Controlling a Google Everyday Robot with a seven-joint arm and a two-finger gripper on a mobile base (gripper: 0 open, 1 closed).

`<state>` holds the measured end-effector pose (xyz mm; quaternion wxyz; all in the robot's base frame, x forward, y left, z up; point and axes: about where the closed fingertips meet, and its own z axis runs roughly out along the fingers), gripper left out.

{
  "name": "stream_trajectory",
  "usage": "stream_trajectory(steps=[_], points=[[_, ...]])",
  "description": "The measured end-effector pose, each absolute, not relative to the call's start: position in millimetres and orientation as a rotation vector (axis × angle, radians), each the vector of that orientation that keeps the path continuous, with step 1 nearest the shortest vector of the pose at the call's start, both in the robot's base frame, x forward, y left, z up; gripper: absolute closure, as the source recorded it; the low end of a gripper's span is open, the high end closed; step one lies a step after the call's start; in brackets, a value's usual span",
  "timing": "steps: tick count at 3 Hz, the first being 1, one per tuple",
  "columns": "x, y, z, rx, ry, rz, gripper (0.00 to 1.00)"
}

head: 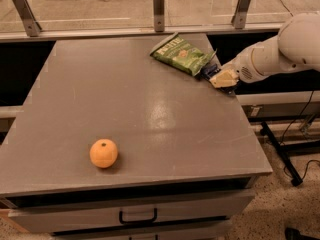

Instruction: Move rxbar blueberry near green jalapeno chip bag

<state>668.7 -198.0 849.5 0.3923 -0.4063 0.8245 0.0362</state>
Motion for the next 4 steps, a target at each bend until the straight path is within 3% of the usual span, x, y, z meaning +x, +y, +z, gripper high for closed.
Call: stream_trajectory(steps=[1, 2, 4], points=[[681.1, -189.0, 843.0, -1.053, 2.086, 0.116, 0.12], [688.9, -174.8, 844.2, -1.068, 2.064, 0.133, 0.0], [661.6, -190.8, 943.8, -1.047, 1.909, 0.081, 0.0]])
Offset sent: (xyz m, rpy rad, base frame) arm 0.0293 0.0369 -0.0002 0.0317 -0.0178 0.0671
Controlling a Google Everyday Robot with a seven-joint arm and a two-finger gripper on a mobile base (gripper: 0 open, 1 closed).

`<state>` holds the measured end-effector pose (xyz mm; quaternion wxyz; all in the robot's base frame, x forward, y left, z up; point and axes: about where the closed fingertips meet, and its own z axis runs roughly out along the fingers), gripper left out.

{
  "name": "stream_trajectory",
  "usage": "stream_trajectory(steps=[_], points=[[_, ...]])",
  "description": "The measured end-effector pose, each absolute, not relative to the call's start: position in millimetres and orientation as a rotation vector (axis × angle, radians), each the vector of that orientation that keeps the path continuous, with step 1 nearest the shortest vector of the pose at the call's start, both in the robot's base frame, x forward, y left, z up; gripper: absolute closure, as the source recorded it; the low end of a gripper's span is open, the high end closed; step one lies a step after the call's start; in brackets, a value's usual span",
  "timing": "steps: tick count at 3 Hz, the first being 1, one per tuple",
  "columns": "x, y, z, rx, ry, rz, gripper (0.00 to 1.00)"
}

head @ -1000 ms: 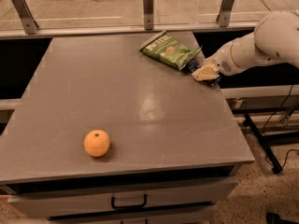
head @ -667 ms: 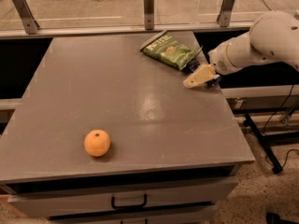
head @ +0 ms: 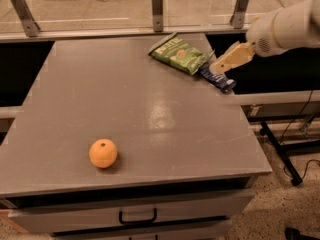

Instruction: Move rxbar blueberry near green jalapeno chip bag

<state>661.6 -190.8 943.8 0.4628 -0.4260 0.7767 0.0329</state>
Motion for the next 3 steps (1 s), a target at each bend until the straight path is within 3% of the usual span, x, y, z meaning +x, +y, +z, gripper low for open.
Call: stream_trajectory(steps=[1, 3], points=[[619.6, -201.8, 1042.9, -1.036, 1.701, 0.043, 0.0], [619.6, -214.9, 1052.2, -1.036, 1.642, 0.064, 0.0]])
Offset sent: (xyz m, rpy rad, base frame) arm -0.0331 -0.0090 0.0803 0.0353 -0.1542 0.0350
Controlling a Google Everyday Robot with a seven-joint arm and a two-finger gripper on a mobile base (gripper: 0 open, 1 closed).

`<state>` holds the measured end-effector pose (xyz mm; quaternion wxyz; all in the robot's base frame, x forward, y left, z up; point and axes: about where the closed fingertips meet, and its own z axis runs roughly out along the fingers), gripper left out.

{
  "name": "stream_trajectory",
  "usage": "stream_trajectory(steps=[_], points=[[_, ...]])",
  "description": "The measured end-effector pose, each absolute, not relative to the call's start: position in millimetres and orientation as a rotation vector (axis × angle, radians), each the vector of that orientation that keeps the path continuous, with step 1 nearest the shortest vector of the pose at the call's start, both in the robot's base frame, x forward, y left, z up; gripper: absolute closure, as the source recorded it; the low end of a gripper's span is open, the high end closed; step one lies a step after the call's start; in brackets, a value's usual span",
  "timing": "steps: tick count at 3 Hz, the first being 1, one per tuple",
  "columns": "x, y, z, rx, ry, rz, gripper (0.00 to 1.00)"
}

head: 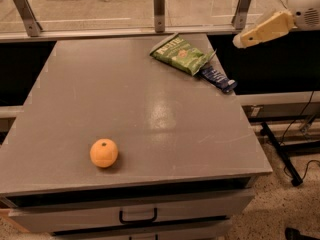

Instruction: Move rxbar blueberry near green jalapeno chip bag

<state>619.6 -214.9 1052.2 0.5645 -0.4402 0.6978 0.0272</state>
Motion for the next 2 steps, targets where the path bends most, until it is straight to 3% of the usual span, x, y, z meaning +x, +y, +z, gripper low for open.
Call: stream_trajectory(steps=[1, 2], points=[[615.2, -257.7, 1092.3, -0.973, 1.562, 0.054, 0.0], [612.5, -264.8, 1128.1, -0.952, 1.506, 0.02, 0.0]])
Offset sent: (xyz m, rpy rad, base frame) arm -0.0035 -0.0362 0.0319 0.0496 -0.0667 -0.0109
